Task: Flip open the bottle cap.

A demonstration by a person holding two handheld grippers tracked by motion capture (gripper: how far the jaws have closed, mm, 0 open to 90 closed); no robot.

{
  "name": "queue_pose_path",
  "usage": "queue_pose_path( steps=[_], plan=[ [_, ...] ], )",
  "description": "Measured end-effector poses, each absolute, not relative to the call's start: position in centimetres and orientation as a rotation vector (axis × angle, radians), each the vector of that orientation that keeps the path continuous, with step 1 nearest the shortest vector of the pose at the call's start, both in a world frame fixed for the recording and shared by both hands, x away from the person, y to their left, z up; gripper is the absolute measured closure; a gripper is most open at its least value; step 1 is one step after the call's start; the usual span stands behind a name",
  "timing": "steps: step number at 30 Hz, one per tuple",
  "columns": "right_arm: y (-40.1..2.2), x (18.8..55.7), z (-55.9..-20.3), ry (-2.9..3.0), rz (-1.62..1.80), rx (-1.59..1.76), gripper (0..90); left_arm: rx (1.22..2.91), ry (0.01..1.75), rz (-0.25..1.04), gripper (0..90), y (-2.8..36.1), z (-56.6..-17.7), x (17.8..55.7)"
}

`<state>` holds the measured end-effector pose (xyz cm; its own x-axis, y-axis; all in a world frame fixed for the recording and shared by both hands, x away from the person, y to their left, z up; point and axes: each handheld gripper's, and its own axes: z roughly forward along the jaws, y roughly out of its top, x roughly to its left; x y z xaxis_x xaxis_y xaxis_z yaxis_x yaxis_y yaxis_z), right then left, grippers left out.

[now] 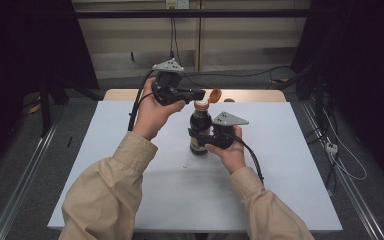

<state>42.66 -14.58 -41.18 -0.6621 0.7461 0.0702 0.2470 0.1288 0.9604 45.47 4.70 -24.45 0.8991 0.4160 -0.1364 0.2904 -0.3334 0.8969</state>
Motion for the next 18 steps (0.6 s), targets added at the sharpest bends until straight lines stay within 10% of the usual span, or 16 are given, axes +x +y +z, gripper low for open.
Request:
queue_pose_path(
  steps=[18],
  plan=[
    [-14.7,42.5,-41.0,1.989,1.548,0.965,28.9,1.913,0.534,0.161,64.4,6.9,-25.4,45.0]
  ],
)
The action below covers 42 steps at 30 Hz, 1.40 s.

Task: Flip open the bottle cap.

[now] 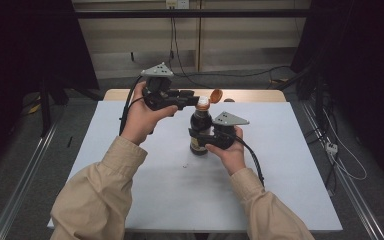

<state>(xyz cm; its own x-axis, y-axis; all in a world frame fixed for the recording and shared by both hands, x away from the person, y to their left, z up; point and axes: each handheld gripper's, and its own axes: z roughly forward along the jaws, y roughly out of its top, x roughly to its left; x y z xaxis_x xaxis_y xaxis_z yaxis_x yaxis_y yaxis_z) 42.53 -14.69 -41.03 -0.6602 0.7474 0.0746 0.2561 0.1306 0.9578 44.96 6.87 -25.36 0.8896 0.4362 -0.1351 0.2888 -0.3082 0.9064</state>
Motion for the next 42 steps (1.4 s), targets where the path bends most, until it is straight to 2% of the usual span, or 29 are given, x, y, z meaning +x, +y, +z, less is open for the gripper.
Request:
queue_pose_path(
  steps=[3,20,30,42],
  plan=[
    [-14.7,42.4,-41.0,1.993,1.541,0.968,28.1,1.913,0.538,0.182,52.2,7.2,-25.6,45.0],
    [-16.9,40.8,-40.9,2.049,1.568,1.029,15.8,1.886,0.562,0.146,25.4,8.8,-27.6,44.3],
    [-18.4,38.9,-40.3,2.049,1.613,1.036,14.7,1.878,0.556,0.118,18.4,10.0,-28.8,43.3],
    [-19.8,37.5,-41.1,2.085,1.606,1.054,13.6,1.875,0.580,0.093,15.7,11.8,-31.5,42.7]
  ],
)
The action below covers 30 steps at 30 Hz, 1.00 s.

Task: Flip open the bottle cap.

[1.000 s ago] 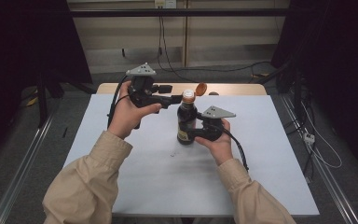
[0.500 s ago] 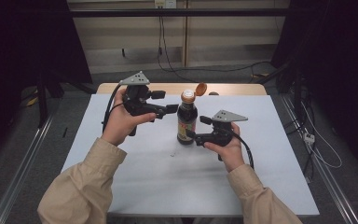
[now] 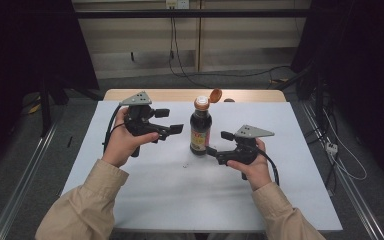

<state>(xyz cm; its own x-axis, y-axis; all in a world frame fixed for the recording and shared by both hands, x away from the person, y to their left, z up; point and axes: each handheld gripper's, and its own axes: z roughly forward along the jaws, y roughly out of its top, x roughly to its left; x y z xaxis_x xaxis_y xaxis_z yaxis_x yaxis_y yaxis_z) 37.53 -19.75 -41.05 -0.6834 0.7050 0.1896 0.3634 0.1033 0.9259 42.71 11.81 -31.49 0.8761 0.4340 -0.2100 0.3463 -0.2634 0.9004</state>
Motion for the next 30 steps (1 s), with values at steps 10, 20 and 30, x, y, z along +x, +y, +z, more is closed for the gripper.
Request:
queue_pose_path(
  steps=[10,20,30],
  plan=[
    [-20.8,36.4,-41.4,2.102,1.609,1.072,13.1,1.894,0.565,0.105,14.3,12.6,-33.2,41.7],
    [-21.6,35.1,-41.5,2.133,1.586,1.049,12.9,1.913,0.569,0.135,13.5,13.5,-34.8,40.6],
    [-22.2,34.3,-41.9,2.154,1.571,1.047,12.8,1.912,0.591,0.115,12.9,15.1,-36.4,39.7]
  ],
)
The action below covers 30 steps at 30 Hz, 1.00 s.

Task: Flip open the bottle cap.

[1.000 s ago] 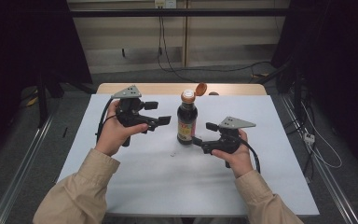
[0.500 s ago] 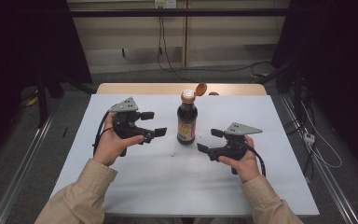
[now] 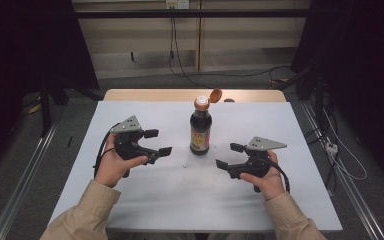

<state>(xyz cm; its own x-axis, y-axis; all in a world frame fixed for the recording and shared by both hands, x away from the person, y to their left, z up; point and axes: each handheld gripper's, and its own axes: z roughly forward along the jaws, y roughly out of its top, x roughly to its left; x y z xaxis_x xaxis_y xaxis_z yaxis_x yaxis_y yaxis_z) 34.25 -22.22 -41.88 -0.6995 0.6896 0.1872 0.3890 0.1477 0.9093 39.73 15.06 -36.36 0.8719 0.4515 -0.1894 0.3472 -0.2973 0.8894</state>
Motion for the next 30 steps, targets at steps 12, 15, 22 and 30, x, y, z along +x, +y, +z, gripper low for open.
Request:
queue_pose_path(
  steps=[12,15,22,30],
  plan=[
    [-23.1,33.3,-42.2,2.156,1.562,1.042,12.8,1.921,0.613,0.101,10.4,16.8,-37.9,38.8],
    [-23.3,33.1,-42.2,2.157,1.563,1.042,12.7,1.932,0.612,0.105,9.8,17.1,-38.3,38.5],
    [-23.7,32.6,-42.2,2.158,1.562,1.041,12.7,1.928,0.619,0.101,9.3,18.0,-39.0,38.0],
    [-24.2,32.2,-42.3,2.155,1.554,1.046,12.7,1.924,0.628,0.100,9.2,18.7,-39.7,37.5]
  ],
)
